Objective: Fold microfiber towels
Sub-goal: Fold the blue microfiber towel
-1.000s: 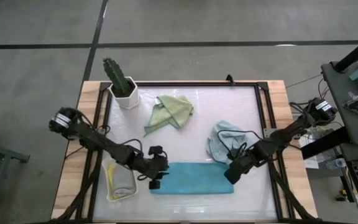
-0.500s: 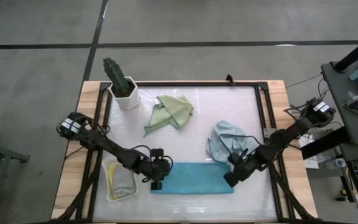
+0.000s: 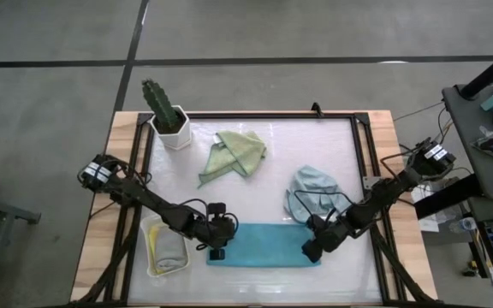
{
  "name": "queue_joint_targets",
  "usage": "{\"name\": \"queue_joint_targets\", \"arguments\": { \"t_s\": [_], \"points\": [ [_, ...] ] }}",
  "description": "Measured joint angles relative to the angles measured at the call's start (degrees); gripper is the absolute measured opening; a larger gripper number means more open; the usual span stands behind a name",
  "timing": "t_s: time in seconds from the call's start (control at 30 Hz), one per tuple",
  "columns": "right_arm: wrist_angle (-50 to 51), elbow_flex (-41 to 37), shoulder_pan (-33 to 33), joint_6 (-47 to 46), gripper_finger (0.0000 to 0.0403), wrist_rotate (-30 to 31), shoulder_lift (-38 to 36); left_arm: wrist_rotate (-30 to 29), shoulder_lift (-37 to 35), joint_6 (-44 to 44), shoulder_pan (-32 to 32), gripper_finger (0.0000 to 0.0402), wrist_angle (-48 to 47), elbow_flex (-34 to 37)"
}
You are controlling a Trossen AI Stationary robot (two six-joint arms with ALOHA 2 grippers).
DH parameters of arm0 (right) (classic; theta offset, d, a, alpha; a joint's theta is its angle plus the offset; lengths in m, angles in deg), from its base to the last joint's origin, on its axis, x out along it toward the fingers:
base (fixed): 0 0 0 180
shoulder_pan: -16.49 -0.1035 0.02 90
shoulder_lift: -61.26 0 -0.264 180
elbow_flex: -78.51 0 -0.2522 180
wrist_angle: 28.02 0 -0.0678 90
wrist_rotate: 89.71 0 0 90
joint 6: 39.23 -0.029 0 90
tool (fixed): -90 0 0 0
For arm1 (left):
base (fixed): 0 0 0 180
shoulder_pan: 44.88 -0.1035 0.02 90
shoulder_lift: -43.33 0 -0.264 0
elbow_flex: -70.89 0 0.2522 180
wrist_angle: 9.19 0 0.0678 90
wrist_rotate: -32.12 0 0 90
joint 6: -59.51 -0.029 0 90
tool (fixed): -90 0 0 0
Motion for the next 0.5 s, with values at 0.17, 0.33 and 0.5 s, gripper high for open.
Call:
{"name": "queue_joint_targets", "arguments": {
  "t_s": [0.17,0.33,0.5],
  "points": [
    [0.75,-0.13,0.03,-0.19,0.0121,0.25,-0.19,0.00,0.00,0.00,0.02,0.0116,0.05,0.03],
    [1.57,-0.18,0.13,1.24,0.0025,0.41,-0.37,0.00,0.00,0.00,0.00,0.0116,0.20,0.07],
    [5.68,-0.17,0.54,1.03,0.0012,-0.14,-3.99,0.06,-0.08,0.04,0.05,0.0116,0.10,0.05]
  ]
}}
